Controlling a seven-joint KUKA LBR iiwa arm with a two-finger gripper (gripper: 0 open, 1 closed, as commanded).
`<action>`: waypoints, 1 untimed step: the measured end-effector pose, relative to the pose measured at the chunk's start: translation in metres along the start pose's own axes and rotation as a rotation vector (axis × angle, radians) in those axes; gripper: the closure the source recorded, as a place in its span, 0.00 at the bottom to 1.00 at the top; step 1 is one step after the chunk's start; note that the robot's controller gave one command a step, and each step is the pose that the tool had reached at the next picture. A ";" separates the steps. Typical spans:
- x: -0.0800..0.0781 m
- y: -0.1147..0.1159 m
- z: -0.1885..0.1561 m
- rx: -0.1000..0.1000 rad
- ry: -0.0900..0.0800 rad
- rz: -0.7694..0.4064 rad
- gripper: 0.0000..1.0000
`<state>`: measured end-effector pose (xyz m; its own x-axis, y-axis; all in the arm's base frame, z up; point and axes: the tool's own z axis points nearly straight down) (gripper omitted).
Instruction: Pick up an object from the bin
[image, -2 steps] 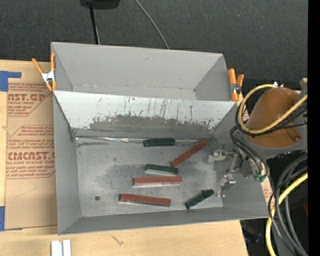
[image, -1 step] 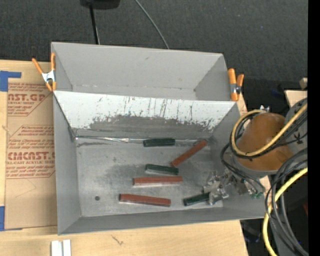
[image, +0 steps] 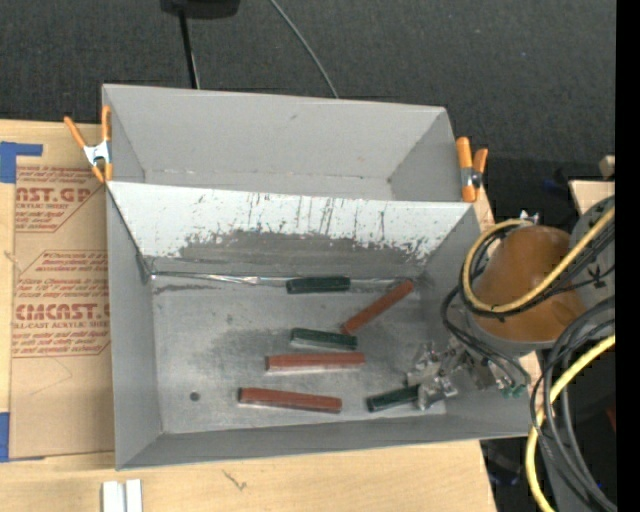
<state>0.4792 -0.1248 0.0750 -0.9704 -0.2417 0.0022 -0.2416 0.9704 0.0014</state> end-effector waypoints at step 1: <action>-0.006 -0.015 -0.154 0.002 -0.005 -0.069 1.00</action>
Offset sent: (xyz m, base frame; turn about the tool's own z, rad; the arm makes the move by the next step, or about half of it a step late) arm 0.0000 0.0000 0.0000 0.0000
